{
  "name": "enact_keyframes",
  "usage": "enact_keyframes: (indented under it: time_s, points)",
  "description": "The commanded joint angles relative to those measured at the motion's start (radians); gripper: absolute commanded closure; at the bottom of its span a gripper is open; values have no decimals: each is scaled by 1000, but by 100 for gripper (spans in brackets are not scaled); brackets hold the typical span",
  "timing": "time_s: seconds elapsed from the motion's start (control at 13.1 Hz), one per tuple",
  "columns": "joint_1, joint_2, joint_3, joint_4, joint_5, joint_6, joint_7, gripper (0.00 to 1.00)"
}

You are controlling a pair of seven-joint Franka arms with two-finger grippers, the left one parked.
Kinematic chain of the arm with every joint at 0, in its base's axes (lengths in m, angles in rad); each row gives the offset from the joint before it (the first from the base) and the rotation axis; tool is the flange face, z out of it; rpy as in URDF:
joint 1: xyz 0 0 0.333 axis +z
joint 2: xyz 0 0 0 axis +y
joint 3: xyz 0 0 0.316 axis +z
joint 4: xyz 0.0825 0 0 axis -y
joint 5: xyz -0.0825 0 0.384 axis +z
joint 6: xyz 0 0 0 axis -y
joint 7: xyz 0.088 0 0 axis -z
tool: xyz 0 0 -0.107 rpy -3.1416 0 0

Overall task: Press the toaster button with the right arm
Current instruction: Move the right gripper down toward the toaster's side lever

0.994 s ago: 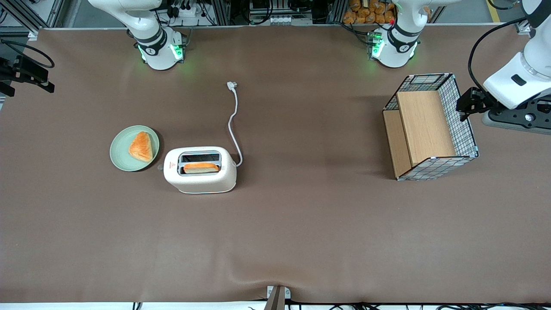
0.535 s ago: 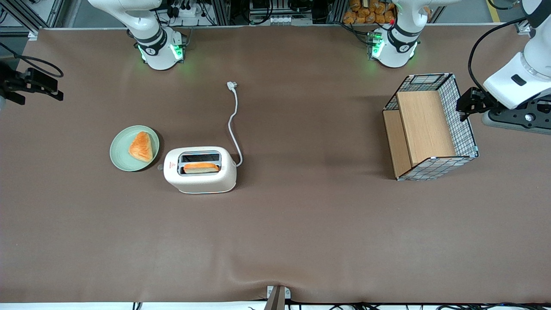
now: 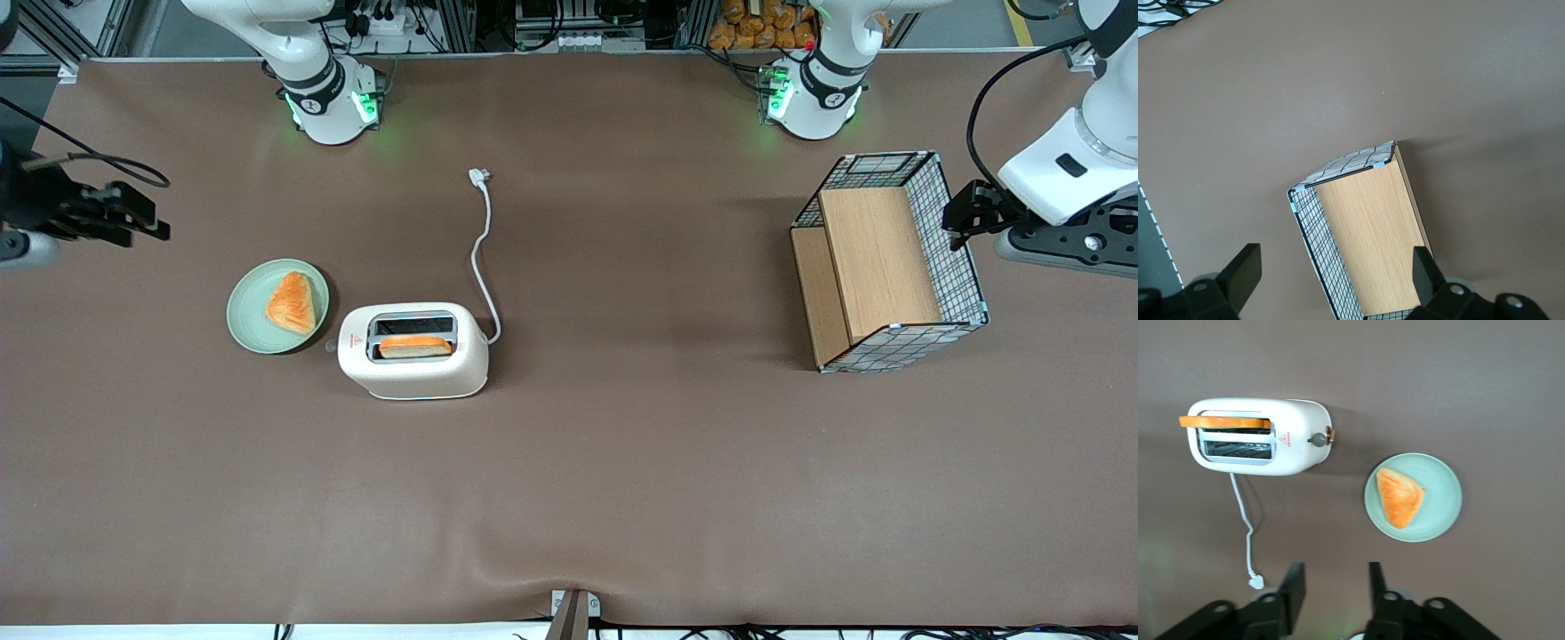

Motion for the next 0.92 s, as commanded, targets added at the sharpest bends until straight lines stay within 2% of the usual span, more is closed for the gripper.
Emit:
enact_keyframes:
  time_s: [0.0, 0.31, 0.54, 0.69, 0.84]
  points:
    - [-6, 40, 0, -1, 43, 37, 5, 100]
    - [-19, 90, -2, -11, 177, 86, 5, 100]
    - [-15, 89, -2, -83, 238, 165, 5, 100]
    - [-6, 87, 0, -151, 255, 226, 4, 100]
    - [-6, 87, 0, -211, 308, 284, -7, 100]
